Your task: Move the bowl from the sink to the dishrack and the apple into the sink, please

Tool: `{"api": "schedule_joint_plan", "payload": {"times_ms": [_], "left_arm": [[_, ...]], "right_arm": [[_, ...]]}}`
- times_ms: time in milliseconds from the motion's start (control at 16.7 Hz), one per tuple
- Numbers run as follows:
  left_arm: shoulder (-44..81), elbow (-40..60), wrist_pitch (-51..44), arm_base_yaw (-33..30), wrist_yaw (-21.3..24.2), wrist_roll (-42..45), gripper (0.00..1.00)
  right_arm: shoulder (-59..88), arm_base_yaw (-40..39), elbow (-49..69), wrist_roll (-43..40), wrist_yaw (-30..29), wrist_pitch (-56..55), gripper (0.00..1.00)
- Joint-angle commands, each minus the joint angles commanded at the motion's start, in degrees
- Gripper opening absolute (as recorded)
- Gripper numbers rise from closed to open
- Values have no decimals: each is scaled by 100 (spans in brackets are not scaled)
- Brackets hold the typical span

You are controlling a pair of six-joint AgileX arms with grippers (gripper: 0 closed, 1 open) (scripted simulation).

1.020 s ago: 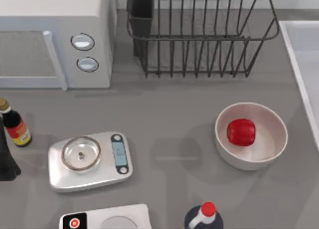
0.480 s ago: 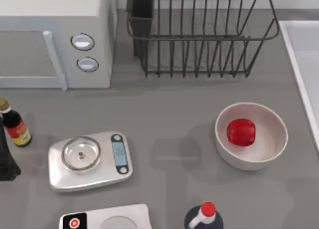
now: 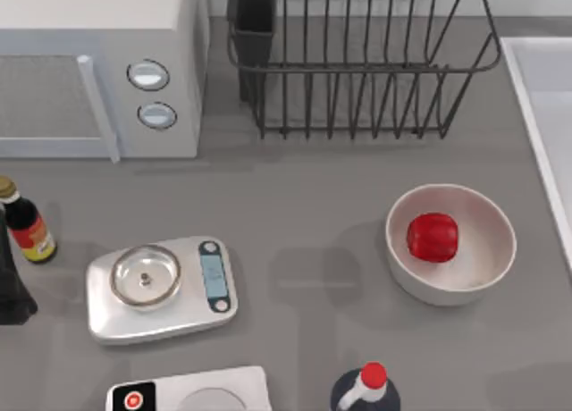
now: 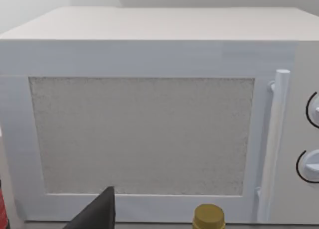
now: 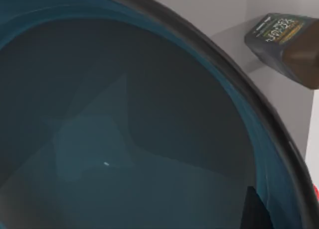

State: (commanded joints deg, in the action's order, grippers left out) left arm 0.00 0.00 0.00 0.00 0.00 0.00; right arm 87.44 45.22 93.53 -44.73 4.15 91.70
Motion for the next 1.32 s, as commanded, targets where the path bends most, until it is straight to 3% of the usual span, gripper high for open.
{"api": "schedule_joint_plan", "payload": {"times_ms": [180, 420, 1020, 1320], "left_arm": [[0, 0, 0, 0, 0, 0, 100], [0, 0, 0, 0, 0, 0, 100], [0, 0, 0, 0, 0, 0, 100], [0, 0, 0, 0, 0, 0, 100]], "right_arm": [[26, -180, 47, 131, -110, -177, 0], [170, -1258, 226, 790, -700, -1125, 0], [852, -6356, 291, 3249, -3238, -5521, 0], [901, -8206, 172, 4184, -4420, -7854, 0]]}}
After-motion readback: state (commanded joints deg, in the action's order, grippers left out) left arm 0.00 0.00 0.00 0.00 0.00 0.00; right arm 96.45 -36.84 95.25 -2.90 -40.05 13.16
